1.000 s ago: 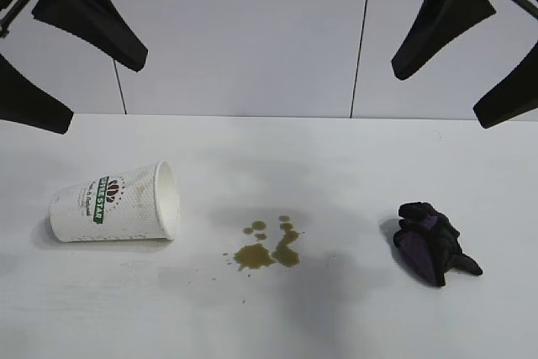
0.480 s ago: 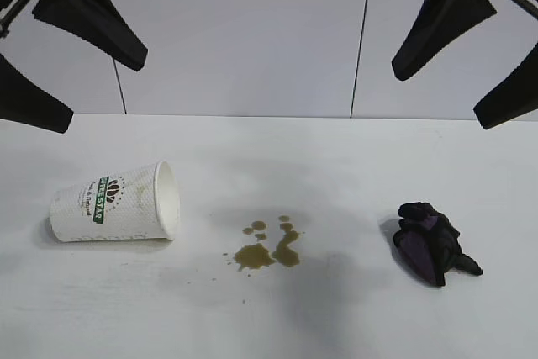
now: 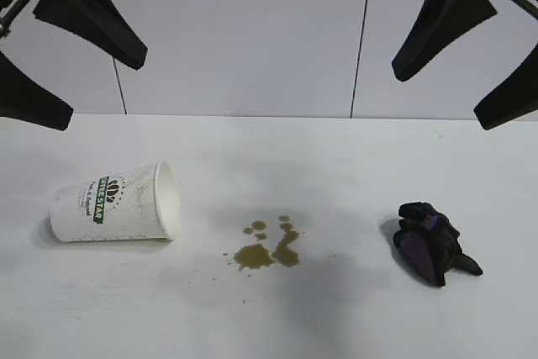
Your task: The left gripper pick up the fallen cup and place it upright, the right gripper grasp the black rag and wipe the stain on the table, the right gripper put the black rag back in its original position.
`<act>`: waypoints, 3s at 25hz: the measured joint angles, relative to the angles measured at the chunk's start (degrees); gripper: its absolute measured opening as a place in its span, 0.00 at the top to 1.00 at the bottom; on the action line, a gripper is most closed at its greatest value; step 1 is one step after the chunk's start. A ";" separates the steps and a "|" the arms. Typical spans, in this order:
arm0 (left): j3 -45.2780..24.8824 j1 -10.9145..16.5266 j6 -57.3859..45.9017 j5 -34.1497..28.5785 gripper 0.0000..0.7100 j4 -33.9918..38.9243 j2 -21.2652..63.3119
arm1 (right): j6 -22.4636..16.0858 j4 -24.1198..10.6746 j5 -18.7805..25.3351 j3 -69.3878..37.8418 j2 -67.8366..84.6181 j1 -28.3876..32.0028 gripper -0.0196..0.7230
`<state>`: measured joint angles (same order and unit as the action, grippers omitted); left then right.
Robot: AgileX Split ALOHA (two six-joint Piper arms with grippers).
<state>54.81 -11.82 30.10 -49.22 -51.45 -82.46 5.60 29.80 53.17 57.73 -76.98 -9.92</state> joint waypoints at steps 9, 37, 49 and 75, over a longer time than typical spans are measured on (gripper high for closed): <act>13.20 0.00 16.36 -12.31 0.07 8.19 0.00 | 0.00 0.00 0.04 0.00 0.00 0.00 0.23; 16.74 -21.04 19.48 -4.47 0.07 62.99 -16.15 | 0.00 0.69 0.28 0.00 0.00 0.00 0.23; 24.78 -23.81 14.36 -3.73 0.07 69.09 -28.72 | 0.00 0.69 0.28 0.00 0.00 0.00 0.23; 28.76 -23.81 11.99 -0.18 0.07 69.07 -39.41 | 0.00 0.64 0.23 0.00 0.00 0.00 0.23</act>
<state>83.57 -35.62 42.09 -49.40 17.63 -121.87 5.60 30.43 53.40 57.73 -76.98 -9.92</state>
